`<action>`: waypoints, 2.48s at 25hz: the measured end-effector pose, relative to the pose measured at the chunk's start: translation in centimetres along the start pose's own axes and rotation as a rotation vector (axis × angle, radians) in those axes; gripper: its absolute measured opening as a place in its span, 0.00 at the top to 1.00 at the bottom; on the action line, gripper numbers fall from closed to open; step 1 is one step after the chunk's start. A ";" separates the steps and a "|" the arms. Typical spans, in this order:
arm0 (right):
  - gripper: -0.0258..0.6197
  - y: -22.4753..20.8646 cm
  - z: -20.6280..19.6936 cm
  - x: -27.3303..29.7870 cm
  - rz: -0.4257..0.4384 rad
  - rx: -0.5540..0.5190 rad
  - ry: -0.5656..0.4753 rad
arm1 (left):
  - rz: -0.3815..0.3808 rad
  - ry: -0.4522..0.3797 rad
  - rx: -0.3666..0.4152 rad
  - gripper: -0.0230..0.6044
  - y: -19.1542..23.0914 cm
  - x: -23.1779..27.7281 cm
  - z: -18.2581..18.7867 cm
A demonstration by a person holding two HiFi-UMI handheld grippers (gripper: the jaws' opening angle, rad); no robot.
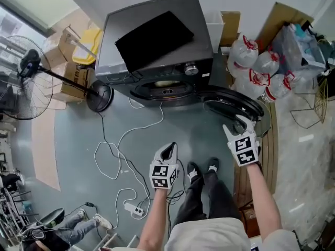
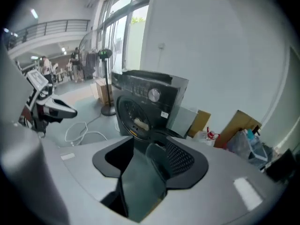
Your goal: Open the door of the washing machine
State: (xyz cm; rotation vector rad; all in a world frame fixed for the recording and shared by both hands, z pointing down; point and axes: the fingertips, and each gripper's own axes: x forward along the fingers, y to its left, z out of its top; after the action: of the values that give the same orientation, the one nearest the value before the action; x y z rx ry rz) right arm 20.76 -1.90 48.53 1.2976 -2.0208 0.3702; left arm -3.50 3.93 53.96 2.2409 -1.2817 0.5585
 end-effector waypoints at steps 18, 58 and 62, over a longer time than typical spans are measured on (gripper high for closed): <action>0.64 11.3 2.0 -10.3 0.081 0.302 -0.211 | 0.095 -0.111 -0.077 0.87 -2.5 -11.9 4.0; 0.96 16.8 4.7 -10.4 0.171 0.222 -0.300 | 0.054 -0.107 -0.023 0.87 -3.3 -12.5 5.4; 0.96 16.3 4.0 -10.6 0.153 0.236 -0.299 | 0.042 -0.100 -0.020 0.87 -3.5 -12.1 5.1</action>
State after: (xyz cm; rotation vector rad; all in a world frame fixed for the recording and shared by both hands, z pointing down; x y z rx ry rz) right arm 7.48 10.49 40.48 1.4113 -2.3948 0.5249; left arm -5.70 10.54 42.28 2.2552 -1.3804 0.4521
